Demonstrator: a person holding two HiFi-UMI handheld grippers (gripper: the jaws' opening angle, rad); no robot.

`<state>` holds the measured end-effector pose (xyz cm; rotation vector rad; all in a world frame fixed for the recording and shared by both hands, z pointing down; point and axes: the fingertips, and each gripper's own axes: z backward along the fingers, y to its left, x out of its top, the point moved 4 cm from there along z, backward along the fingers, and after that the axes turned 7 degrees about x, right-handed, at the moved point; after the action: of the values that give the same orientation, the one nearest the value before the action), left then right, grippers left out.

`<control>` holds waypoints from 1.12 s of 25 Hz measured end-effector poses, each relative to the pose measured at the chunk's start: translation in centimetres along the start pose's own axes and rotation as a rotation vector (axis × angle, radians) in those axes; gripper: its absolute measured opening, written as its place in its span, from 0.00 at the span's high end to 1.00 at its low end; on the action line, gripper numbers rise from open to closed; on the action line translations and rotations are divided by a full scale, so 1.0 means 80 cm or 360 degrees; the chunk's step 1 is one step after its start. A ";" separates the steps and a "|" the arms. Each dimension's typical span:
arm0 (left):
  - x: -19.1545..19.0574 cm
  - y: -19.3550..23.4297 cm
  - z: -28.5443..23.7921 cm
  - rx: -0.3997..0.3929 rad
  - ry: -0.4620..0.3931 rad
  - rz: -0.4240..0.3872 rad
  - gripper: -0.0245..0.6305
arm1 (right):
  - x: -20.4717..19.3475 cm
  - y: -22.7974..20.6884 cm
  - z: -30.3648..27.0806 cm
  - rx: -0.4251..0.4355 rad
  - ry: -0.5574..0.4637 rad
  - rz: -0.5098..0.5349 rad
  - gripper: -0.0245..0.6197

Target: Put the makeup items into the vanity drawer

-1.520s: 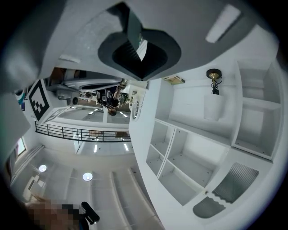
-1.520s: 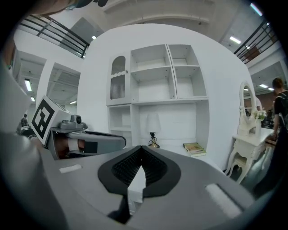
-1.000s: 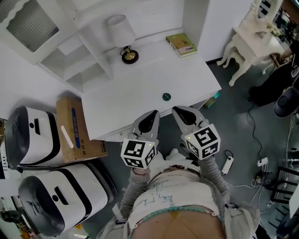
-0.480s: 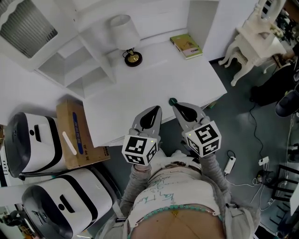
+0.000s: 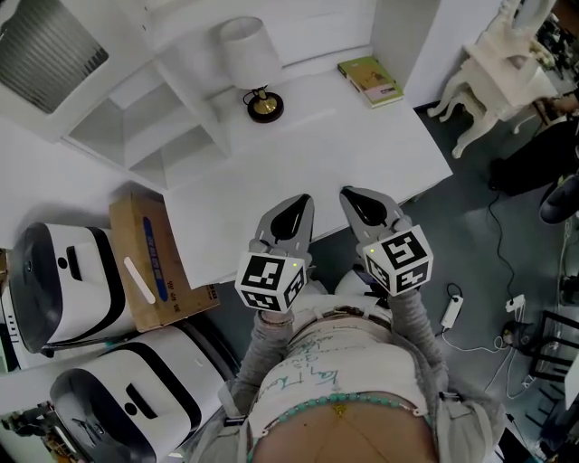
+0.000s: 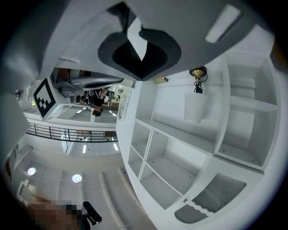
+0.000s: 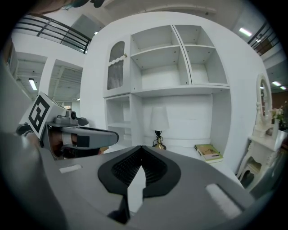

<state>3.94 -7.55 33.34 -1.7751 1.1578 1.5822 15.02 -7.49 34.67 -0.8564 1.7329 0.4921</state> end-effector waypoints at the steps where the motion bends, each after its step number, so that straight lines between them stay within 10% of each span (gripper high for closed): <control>1: -0.001 0.001 -0.001 0.0003 0.0006 0.0007 0.96 | -0.001 -0.002 -0.001 -0.0001 0.0004 0.0000 0.92; 28: -0.018 -0.030 -0.058 0.0414 0.0060 0.0119 0.96 | -0.036 -0.115 -0.029 0.0302 0.0272 0.0178 0.92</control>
<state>8.49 -9.68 35.23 -1.6142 1.3931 1.3719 20.91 -14.25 38.97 -0.6850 1.9577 0.3288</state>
